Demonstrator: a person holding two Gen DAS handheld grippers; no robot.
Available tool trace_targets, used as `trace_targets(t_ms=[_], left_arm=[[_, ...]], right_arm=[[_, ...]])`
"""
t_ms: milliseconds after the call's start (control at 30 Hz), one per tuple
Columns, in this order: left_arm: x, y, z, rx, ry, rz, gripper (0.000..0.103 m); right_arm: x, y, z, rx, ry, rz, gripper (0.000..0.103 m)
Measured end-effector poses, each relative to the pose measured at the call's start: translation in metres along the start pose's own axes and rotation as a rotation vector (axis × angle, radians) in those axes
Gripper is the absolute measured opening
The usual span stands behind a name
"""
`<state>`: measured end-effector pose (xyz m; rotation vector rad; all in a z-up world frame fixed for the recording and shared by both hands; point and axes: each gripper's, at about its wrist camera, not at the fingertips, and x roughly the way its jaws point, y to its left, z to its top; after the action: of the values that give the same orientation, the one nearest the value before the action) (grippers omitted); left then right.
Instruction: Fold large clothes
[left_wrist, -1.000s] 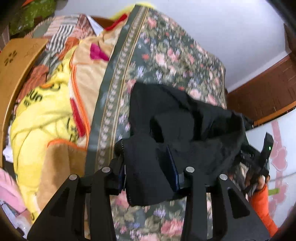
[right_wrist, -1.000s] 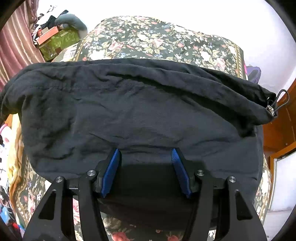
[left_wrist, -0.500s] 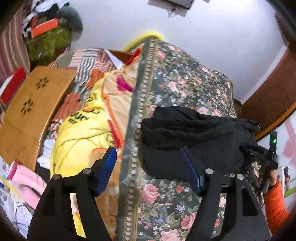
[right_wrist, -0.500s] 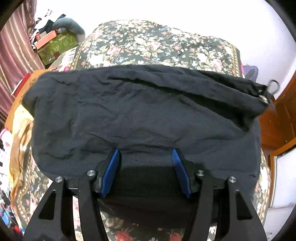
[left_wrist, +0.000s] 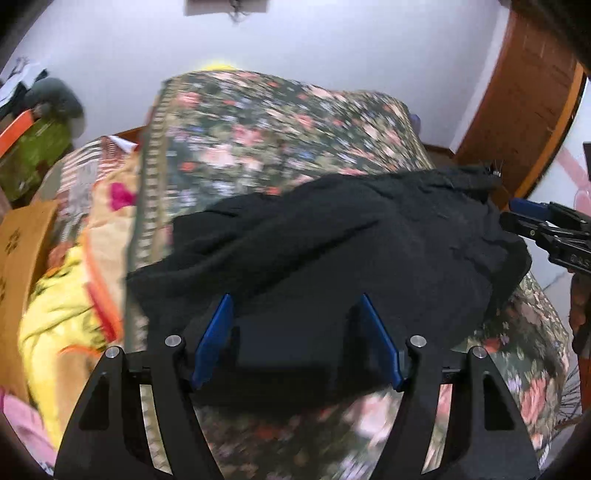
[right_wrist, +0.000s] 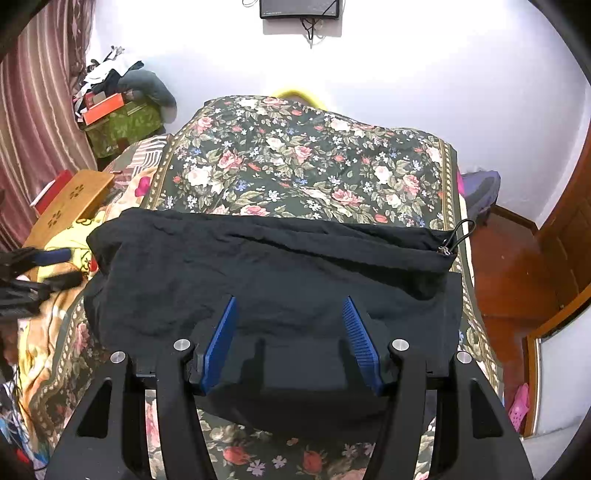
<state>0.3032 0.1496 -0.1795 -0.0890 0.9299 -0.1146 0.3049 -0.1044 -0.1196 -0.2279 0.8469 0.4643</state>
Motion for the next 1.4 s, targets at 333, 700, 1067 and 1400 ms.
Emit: trace_targets(t_ms=[333,700,1067,1400], left_arm=[[0.089,-0.033,0.043,-0.020,0.017,0.033,0.086],[0.079,-0.040,0.038,-0.057,0.008,0.075,0.092],[-0.040,-0.026,0.010,-0.093,-0.203,0.192,0.092],[-0.074,0.040,-0.033,-0.280,-0.230,0.218,0.097]], right_arm=[[0.044,-0.008,-0.004,-0.042,0.068,-0.028,0.055],[0.039,-0.016,-0.014,0.004,0.095,-0.001,0.062],[-0.013,0.009,-0.008,-0.013,0.005,0.014,0.062],[-0.011,0.045,-0.001,-0.028,-0.017,0.024,0.067]])
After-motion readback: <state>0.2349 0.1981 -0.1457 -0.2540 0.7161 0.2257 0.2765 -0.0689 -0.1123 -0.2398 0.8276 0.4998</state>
